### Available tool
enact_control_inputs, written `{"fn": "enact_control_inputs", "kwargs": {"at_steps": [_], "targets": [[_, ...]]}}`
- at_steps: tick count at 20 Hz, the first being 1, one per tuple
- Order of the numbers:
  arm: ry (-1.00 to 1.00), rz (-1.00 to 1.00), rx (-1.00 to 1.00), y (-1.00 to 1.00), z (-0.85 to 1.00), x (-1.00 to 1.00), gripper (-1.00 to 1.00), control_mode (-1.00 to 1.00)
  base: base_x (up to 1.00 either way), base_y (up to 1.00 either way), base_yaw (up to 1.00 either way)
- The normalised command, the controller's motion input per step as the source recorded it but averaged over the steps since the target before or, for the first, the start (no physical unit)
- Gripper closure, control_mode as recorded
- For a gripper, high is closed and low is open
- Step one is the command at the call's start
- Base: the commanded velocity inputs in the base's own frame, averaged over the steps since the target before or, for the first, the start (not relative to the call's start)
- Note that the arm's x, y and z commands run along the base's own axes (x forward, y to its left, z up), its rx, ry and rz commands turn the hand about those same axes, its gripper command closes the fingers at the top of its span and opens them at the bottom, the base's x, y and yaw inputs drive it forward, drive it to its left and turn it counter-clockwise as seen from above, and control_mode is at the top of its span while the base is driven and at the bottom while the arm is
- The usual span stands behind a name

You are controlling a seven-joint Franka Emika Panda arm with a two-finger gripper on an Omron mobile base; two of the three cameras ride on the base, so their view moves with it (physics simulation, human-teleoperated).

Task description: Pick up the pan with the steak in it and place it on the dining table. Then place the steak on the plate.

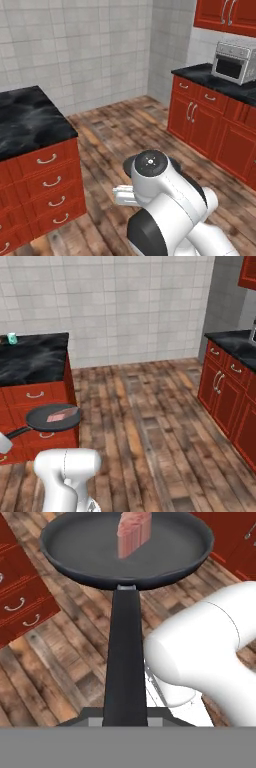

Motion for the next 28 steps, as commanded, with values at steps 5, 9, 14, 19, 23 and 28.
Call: {"fn": "enact_control_inputs", "kwargs": {"at_steps": [5, 9, 14, 19, 23, 28], "targets": [[0.0, 0.0, 0.0, 0.0, 0.0, 0.0, 1.0, 1.0, 0.28, -0.96, 0.04], [0.0, 0.0, 0.0, 0.0, 0.0, 0.0, 1.0, 1.0, 0.28, -0.92, 0.05], [0.0, 0.0, 0.0, 0.0, 0.0, 0.0, 1.0, 1.0, 0.2, -0.75, 0.14], [0.0, 0.0, 0.0, 0.0, 0.0, 0.0, 1.0, 1.0, -0.06, -0.49, 0.27], [0.0, 0.0, 0.0, 0.0, 0.0, 0.0, 1.0, 1.0, 0.01, -0.13, 0.12], [0.0, 0.0, 0.0, 0.0, 0.0, 0.0, 1.0, 1.0, 0.93, 0.0, 0.0]]}}
